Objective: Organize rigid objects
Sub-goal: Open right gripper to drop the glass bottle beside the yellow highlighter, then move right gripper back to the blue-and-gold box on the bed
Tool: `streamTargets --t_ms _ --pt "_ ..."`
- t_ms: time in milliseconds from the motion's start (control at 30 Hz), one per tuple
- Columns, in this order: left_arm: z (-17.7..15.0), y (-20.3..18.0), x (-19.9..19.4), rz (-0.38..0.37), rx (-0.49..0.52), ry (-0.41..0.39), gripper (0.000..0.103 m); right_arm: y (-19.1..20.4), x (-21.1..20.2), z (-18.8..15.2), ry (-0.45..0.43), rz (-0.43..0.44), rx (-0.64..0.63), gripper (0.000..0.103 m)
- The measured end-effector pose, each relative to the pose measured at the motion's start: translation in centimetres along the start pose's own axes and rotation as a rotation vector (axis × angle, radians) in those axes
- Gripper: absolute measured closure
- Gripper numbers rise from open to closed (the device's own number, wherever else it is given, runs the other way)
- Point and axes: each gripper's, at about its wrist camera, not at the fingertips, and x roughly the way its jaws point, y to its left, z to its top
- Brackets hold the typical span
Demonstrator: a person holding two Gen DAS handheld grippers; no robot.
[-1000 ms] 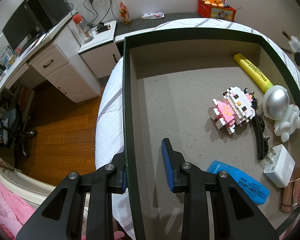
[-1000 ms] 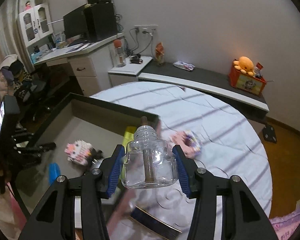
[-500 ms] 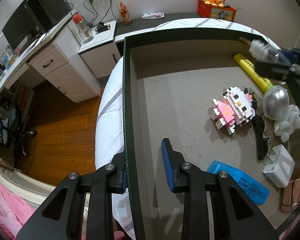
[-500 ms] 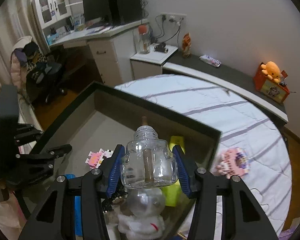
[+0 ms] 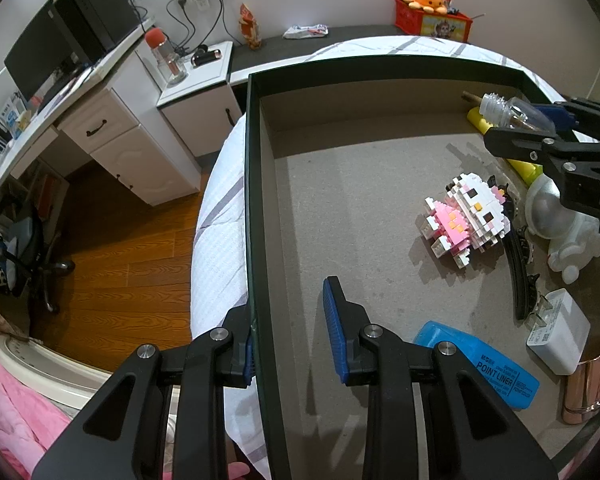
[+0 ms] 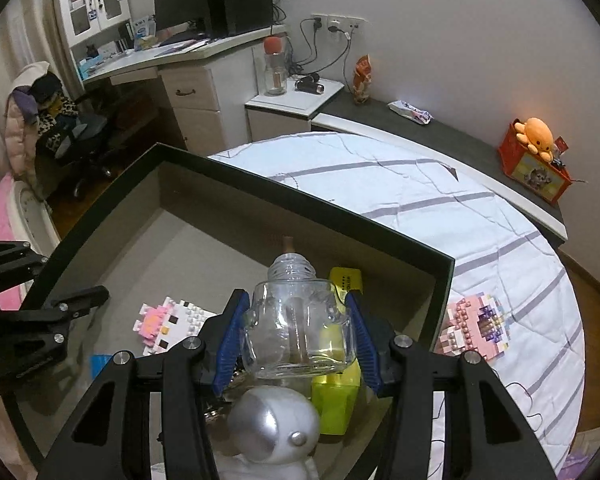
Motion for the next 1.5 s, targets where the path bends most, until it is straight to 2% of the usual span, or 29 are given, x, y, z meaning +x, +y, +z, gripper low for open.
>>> streamTargets --t_ms 500,567,600,633,967,1100,1300,1500 --pt "-0.1 0.0 0.0 0.002 0.002 0.0 0.075 0.3 -2.5 0.2 -0.09 -0.033 0.004 0.051" --pt "-0.1 0.0 0.0 0.002 0.001 0.001 0.075 0.2 -3.5 0.3 -0.113 -0.045 0.01 0.04" --pt "-0.1 -0.1 0.0 0.002 0.002 0.0 0.075 0.2 -4.2 0.3 -0.131 -0.056 0.008 0.029" --pt "-0.1 0.0 0.0 0.002 0.002 0.0 0.075 0.2 -4.6 0.3 -0.141 -0.059 0.007 0.027" --pt "0.0 0.0 -0.1 0.004 0.003 0.0 0.075 -1.4 -9.0 -1.4 -0.199 -0.098 0.032 0.024" --pt "0.0 0.1 -0.2 0.006 0.004 -0.001 0.075 -3.6 -10.4 -3.4 -0.214 -0.136 0.079 0.024" --pt "-0.1 -0.1 -0.2 0.012 0.009 -0.002 0.075 -7.6 -9.1 -5.6 -0.153 -0.186 0.18 0.023" --pt "-0.1 -0.1 -0.3 0.01 0.006 -0.001 0.075 -8.9 -8.0 -9.0 -0.092 -0.178 0.204 0.023"
